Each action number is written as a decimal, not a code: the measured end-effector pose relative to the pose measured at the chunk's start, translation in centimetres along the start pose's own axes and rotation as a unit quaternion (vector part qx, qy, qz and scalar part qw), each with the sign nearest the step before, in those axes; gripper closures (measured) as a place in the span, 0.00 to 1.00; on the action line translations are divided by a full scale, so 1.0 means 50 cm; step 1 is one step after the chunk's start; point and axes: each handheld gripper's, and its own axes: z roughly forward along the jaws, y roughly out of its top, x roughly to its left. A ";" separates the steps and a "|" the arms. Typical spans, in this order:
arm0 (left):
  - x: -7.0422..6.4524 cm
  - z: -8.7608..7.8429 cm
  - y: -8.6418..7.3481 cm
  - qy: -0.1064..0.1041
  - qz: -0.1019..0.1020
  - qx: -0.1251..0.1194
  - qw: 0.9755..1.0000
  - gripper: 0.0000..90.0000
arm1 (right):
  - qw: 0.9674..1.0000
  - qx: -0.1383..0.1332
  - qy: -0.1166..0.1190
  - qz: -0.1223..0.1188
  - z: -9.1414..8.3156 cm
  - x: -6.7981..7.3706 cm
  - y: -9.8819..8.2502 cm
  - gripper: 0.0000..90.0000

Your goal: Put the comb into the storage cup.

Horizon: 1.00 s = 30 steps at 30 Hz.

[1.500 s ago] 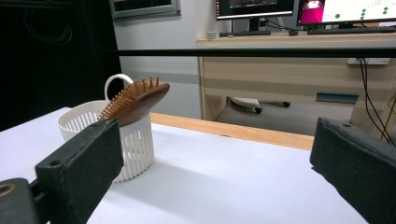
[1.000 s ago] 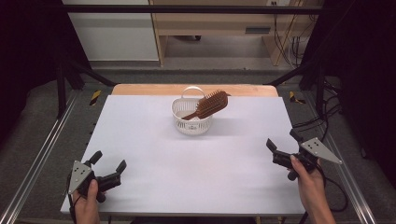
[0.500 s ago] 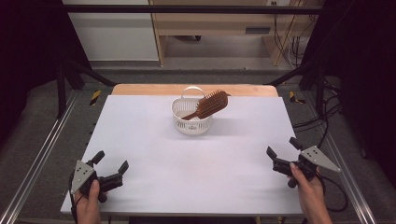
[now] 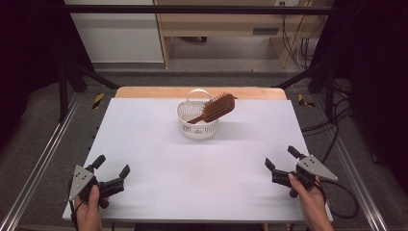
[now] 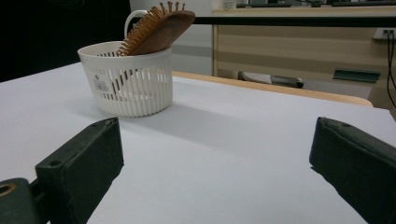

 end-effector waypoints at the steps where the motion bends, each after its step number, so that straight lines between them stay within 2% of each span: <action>1: -0.001 0.000 0.000 -0.001 0.001 0.001 1.000 0.02 | 1.000 -0.001 0.003 0.001 0.000 0.003 -0.001 0.04; 17: -0.007 0.000 0.001 -0.010 0.011 -0.002 1.000 0.02 | 1.000 0.005 0.027 -0.009 0.027 0.035 -0.025 0.04; 23: -0.012 0.001 0.002 -0.020 0.015 -0.003 1.000 0.02 | 0.999 0.006 0.044 -0.014 0.039 0.055 -0.027 0.04; 28: -0.012 0.003 0.002 -0.027 0.011 -0.007 1.000 0.02 | 0.998 0.006 0.062 -0.020 0.049 0.068 -0.027 0.04; 30: -0.016 0.003 0.003 -0.031 0.018 -0.007 0.999 0.02 | 0.997 0.004 0.070 -0.025 0.052 0.075 -0.025 0.04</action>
